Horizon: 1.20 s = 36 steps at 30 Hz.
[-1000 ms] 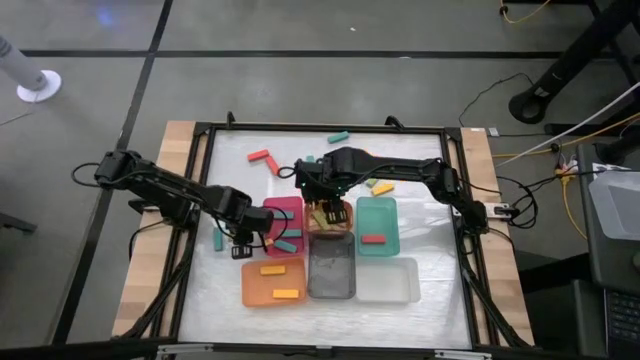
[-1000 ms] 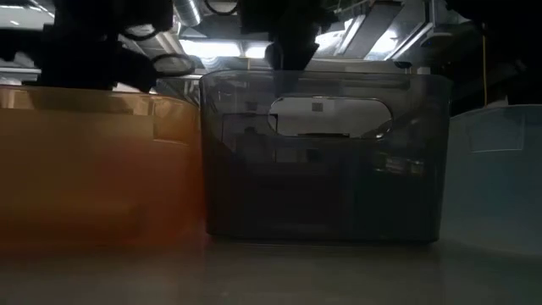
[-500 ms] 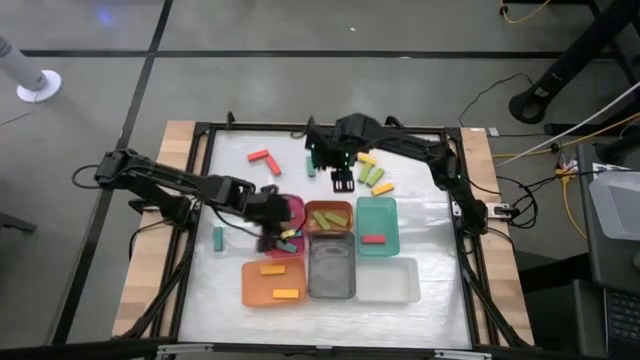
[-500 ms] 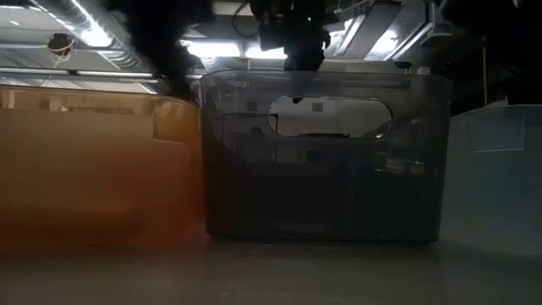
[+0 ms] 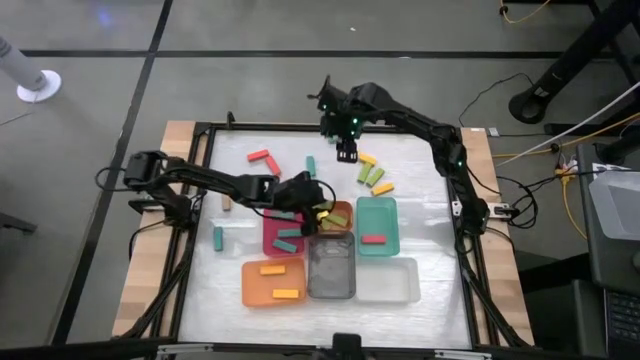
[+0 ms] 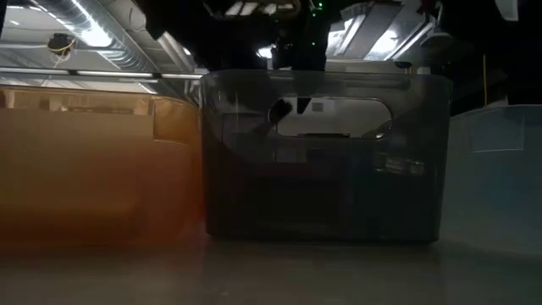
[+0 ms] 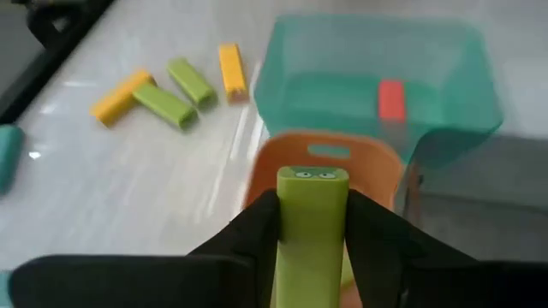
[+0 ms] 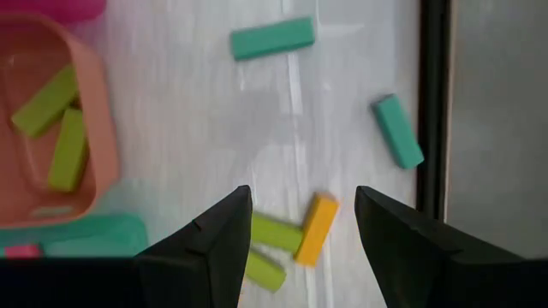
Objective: Sort blocks
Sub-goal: Put the bottom green block into the top orange bin, then put the middle blue block into the pink bin
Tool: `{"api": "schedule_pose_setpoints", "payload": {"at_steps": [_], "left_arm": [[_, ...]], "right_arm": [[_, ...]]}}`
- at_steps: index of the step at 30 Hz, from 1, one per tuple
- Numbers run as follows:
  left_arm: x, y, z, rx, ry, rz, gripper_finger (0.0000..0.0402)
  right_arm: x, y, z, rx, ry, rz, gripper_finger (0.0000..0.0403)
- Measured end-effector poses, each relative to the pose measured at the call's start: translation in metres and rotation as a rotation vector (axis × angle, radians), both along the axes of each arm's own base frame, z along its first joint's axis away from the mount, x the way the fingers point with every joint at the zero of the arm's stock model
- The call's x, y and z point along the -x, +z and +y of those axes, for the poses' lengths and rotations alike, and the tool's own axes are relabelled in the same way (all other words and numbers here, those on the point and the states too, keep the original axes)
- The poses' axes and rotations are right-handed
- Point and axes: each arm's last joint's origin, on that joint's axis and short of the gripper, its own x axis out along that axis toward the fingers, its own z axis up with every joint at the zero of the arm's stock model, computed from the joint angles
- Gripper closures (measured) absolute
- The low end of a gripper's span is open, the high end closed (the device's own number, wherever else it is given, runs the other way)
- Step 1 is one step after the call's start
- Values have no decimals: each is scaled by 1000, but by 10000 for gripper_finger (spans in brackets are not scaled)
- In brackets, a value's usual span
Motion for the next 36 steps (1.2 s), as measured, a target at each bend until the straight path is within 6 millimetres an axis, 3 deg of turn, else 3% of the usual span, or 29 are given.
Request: {"api": "schedule_pose_setpoints", "payload": {"at_steps": [6, 16, 21, 28, 36], "left_arm": [[-6, -20, 0, 14, 10, 57, 267], [-8, -10, 14, 185, 184, -18, 226], [-8, 5, 44, 269, 414, -125, 224], [9, -1, 97, 342, 799, -162, 224], [23, -15, 140, 376, 959, -139, 224]], "right_arm": [[0, -4, -24, -12, -28, -97, 194], [4, -19, -30, -48, -36, -46, 194], [13, -19, -32, -9, -45, 37, 194], [23, -18, -42, 5, -84, 75, 194], [20, -17, -43, 19, -83, 43, 194]]}}
